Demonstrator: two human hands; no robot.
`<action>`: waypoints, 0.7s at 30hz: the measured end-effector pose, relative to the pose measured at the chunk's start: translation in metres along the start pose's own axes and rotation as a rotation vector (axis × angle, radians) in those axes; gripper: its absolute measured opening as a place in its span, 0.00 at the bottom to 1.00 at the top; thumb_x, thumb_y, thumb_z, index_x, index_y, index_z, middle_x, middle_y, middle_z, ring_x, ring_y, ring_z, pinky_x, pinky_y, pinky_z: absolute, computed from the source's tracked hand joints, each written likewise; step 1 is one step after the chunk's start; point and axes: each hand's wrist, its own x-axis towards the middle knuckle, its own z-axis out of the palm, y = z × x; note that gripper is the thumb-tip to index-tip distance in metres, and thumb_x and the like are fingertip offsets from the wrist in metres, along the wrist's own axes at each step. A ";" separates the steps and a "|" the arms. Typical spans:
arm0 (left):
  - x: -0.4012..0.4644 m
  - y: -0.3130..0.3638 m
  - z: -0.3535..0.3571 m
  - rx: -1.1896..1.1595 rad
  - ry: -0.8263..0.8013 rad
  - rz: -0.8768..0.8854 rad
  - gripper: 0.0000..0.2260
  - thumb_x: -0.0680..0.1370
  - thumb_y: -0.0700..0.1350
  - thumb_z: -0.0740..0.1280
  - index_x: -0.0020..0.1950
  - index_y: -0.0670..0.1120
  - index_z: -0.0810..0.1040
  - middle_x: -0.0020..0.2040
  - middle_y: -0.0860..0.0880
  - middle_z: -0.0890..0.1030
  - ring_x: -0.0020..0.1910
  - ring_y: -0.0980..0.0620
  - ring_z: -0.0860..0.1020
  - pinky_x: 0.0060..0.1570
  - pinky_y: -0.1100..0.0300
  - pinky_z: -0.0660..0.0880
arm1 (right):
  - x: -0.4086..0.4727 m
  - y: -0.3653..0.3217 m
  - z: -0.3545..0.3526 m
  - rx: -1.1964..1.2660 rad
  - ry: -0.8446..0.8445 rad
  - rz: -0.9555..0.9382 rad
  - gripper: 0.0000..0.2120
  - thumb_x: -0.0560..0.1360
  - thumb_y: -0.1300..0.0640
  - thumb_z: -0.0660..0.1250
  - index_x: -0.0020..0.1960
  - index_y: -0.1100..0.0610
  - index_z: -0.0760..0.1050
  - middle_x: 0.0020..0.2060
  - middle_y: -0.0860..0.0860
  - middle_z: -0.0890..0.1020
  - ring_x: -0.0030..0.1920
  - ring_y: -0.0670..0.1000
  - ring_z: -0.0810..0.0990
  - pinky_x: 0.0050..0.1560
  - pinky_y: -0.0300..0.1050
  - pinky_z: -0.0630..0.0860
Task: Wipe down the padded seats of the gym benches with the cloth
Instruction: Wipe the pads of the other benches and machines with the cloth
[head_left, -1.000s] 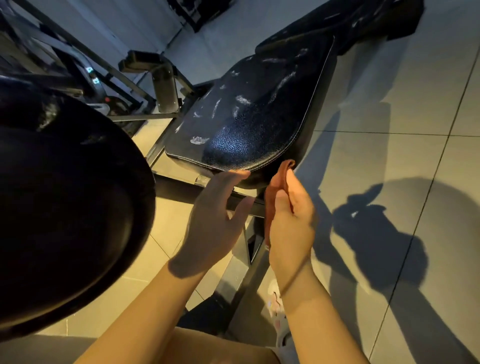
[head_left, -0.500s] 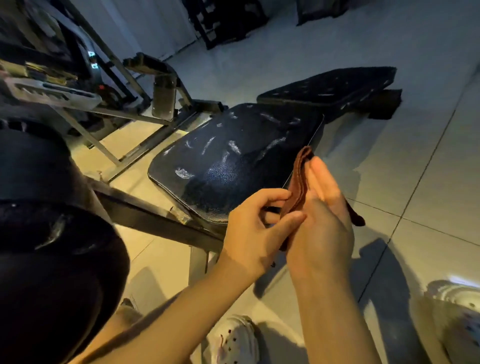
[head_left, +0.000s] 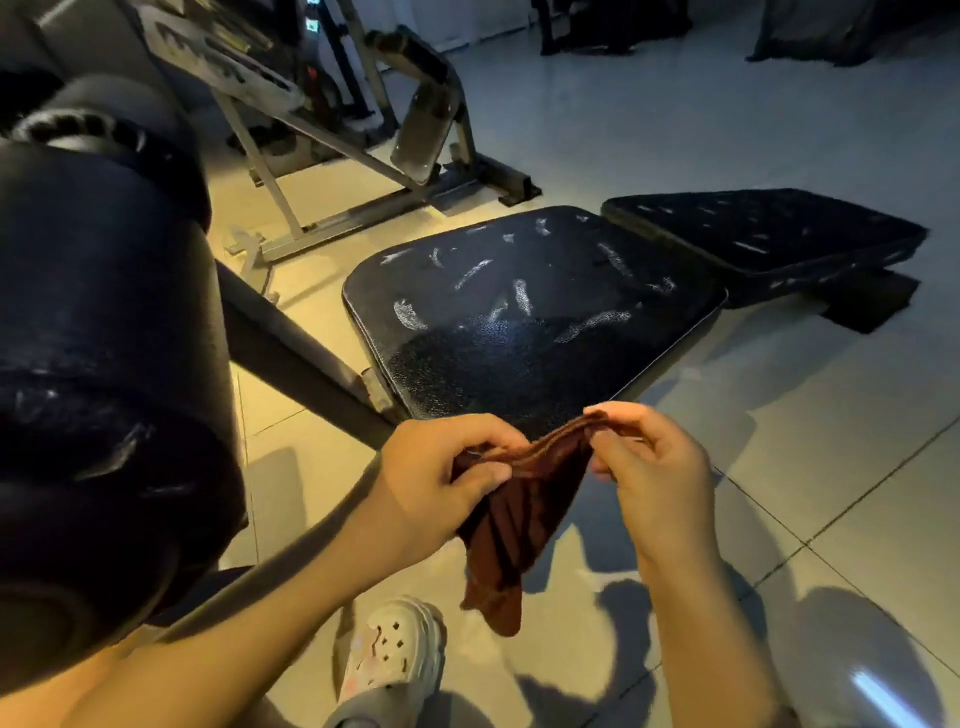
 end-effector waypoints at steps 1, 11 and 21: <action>-0.003 -0.004 -0.006 -0.016 0.031 -0.006 0.09 0.70 0.41 0.70 0.49 0.50 0.84 0.45 0.58 0.83 0.43 0.64 0.80 0.43 0.74 0.70 | 0.002 -0.004 0.000 -0.024 0.010 -0.026 0.15 0.76 0.68 0.66 0.44 0.47 0.80 0.30 0.43 0.80 0.30 0.40 0.77 0.34 0.32 0.73; -0.002 -0.017 -0.023 0.236 0.304 -0.262 0.21 0.72 0.37 0.68 0.63 0.53 0.76 0.40 0.53 0.78 0.41 0.54 0.79 0.43 0.64 0.76 | 0.038 -0.052 0.049 -0.075 -0.074 -0.363 0.17 0.78 0.68 0.61 0.45 0.46 0.75 0.46 0.44 0.76 0.39 0.46 0.84 0.43 0.44 0.82; 0.018 -0.057 -0.001 0.328 0.562 -0.525 0.18 0.76 0.42 0.70 0.66 0.47 0.75 0.58 0.47 0.80 0.55 0.48 0.79 0.53 0.55 0.77 | 0.046 0.006 0.059 -0.781 -0.544 -0.529 0.22 0.82 0.45 0.54 0.71 0.54 0.69 0.74 0.50 0.67 0.72 0.51 0.66 0.70 0.44 0.63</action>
